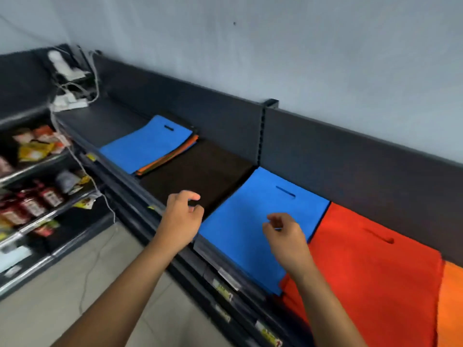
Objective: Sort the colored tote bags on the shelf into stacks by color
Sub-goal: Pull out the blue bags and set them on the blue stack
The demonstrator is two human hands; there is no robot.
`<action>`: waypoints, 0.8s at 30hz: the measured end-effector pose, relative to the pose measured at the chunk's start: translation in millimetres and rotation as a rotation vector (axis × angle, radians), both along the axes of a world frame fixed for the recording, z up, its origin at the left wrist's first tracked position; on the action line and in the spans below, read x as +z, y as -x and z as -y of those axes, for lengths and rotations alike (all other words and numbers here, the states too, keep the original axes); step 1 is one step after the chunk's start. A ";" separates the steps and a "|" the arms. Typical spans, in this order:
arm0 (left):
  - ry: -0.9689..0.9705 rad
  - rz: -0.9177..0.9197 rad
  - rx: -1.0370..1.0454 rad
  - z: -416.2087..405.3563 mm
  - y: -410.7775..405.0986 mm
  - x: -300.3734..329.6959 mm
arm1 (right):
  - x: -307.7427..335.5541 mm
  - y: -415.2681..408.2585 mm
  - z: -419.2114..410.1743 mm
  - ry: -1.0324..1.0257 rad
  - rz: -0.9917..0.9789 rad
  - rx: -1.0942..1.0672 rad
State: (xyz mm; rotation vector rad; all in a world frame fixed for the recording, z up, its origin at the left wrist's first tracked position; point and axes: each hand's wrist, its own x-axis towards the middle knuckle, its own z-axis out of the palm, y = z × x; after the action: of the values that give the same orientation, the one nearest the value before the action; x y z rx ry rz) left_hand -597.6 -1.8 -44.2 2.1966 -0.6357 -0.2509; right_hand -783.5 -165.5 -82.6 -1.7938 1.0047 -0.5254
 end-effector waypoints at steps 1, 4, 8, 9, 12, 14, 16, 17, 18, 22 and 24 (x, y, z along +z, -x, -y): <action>0.031 0.002 0.038 -16.3 -12.2 2.2 | 2.0 -17.1 -11.1 0.005 0.021 0.021; 0.077 -0.011 0.137 -65.8 -48.0 3.2 | 10.2 -62.1 -47.5 -0.002 0.099 0.066; 0.127 -0.007 0.204 -127.3 -97.1 1.5 | 20.8 -123.1 -100.4 -0.030 0.168 0.111; 0.132 -0.022 0.212 -140.8 -110.7 1.1 | 22.5 -138.5 -113.7 -0.028 0.172 0.121; 0.135 -0.054 0.191 -176.0 -152.4 3.1 | 26.9 -183.1 -152.9 -0.042 0.178 0.150; 0.139 -0.052 0.154 -196.1 -180.9 8.1 | 26.6 -211.7 -175.5 -0.027 0.168 0.160; 0.132 -0.040 0.113 -212.8 -204.7 11.7 | 25.9 -235.2 -194.9 -0.048 0.152 0.156; 0.130 -0.035 0.097 -218.4 -212.6 12.5 | 26.0 -242.7 -201.8 -0.076 0.146 0.155; 0.125 -0.037 0.083 -225.6 -222.4 12.0 | 24.7 -251.9 -209.3 -0.086 0.137 0.151; 0.088 -0.081 0.019 -240.4 -248.9 3.4 | 24.0 -276.3 -226.9 -0.071 0.135 0.122; 0.079 -0.106 -0.017 -239.9 -261.1 -2.3 | 22.5 -286.4 -229.0 -0.081 0.125 0.112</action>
State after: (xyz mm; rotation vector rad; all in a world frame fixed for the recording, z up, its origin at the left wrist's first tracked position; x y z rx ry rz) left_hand -336.6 238.1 -46.5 2.0884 -0.5956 -0.3431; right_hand -497.1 63.4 -60.1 -1.7125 0.8237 -0.5131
